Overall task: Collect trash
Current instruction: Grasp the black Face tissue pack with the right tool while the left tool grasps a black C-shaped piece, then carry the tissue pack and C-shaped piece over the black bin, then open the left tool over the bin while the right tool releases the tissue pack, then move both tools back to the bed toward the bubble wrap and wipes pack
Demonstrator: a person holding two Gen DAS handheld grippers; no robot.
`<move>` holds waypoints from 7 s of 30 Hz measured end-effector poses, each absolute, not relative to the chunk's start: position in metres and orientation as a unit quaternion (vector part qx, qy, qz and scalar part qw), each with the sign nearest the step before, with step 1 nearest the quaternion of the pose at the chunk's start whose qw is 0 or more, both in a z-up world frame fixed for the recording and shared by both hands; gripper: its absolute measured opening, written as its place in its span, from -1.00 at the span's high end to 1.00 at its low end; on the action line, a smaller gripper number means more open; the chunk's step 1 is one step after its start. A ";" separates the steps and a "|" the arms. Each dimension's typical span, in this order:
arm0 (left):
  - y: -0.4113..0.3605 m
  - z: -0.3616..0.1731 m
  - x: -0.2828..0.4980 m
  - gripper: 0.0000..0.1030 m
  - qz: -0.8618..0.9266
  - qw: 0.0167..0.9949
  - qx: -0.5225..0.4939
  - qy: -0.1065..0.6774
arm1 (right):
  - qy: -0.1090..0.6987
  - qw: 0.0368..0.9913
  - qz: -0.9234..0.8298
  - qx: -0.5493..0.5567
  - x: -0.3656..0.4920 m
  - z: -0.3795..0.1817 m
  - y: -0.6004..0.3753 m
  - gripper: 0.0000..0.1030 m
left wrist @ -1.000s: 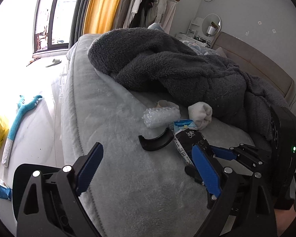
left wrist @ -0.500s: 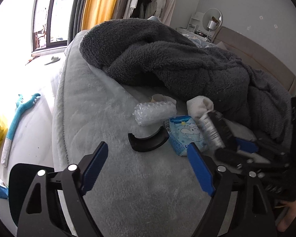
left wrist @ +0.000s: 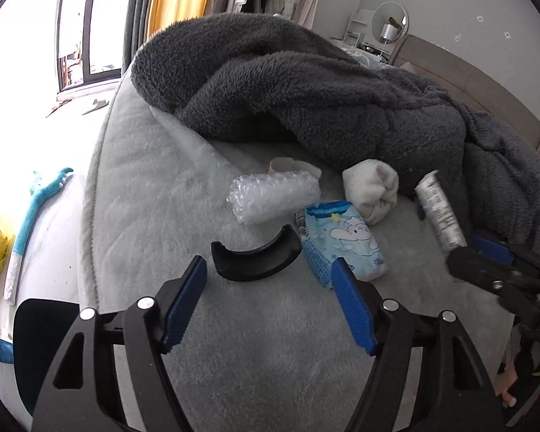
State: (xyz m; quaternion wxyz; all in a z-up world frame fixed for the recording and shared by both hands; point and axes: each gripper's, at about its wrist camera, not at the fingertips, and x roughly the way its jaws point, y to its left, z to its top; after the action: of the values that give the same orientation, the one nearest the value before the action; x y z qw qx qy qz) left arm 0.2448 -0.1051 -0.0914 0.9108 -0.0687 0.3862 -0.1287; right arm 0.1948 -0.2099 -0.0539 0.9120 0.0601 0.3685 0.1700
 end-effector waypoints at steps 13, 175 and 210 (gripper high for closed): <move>-0.104 -0.098 0.260 -0.13 -0.106 0.907 -0.092 0.397 | 0.368 0.912 0.167 0.064 0.190 -0.052 -0.209 -0.01; 0.246 -0.014 0.103 -0.79 0.019 0.953 -0.154 0.259 | 0.555 0.771 0.290 -0.114 0.214 -0.158 0.168 -0.43; 0.111 -0.001 0.144 -0.80 -0.063 0.956 -0.122 0.259 | 0.394 0.892 0.219 -0.024 0.209 -0.047 -0.011 -0.64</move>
State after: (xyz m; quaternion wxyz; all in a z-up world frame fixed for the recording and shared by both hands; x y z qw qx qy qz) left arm 0.1445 0.1107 -0.0007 0.9562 -0.1219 0.2586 -0.0628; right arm 0.2094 -0.0113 -0.0472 0.8924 -0.0244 0.3938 0.2191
